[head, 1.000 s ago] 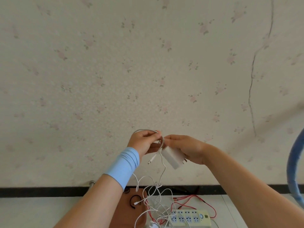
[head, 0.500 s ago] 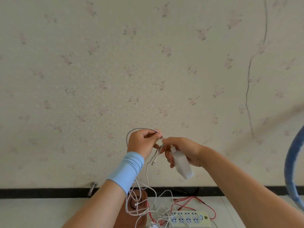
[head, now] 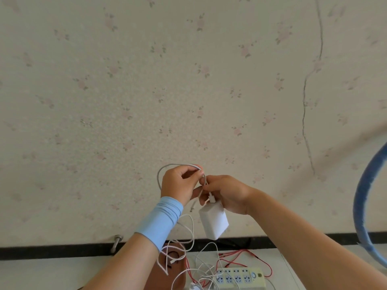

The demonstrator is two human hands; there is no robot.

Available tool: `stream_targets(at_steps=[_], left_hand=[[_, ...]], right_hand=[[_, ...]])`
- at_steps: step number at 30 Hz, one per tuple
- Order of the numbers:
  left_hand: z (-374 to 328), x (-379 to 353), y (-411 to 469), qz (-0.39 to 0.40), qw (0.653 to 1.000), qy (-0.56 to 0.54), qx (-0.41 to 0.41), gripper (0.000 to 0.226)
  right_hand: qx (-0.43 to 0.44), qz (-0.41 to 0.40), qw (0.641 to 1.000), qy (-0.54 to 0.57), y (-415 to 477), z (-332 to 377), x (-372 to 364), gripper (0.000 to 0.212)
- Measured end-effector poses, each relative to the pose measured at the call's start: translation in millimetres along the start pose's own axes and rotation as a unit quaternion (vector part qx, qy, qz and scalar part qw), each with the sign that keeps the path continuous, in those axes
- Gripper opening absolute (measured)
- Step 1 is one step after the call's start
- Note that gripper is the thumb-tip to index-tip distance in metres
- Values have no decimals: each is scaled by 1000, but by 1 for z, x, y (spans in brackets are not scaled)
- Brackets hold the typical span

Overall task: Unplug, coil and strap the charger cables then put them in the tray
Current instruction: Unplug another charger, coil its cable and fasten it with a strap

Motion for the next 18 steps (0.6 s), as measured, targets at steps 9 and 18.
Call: stream_targets(at_steps=[9, 18], left_hand=[[-6, 9, -8, 235, 942, 220, 97, 28], [1, -2, -6, 284, 922, 258, -52, 52]], right_hand=[[12, -11, 999, -29, -4, 11, 12, 14], [-18, 93, 990, -103, -11, 11, 4, 11]])
Point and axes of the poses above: each hand's wrist, its own y-axis towards the middle knuckle, its own x-axis out of the back of the hand, z = x × y, the point moved 8 cm from there along y, towards the middle knuckle, and after that the axes turned 5 degrees about y, right-handed, at the moved point
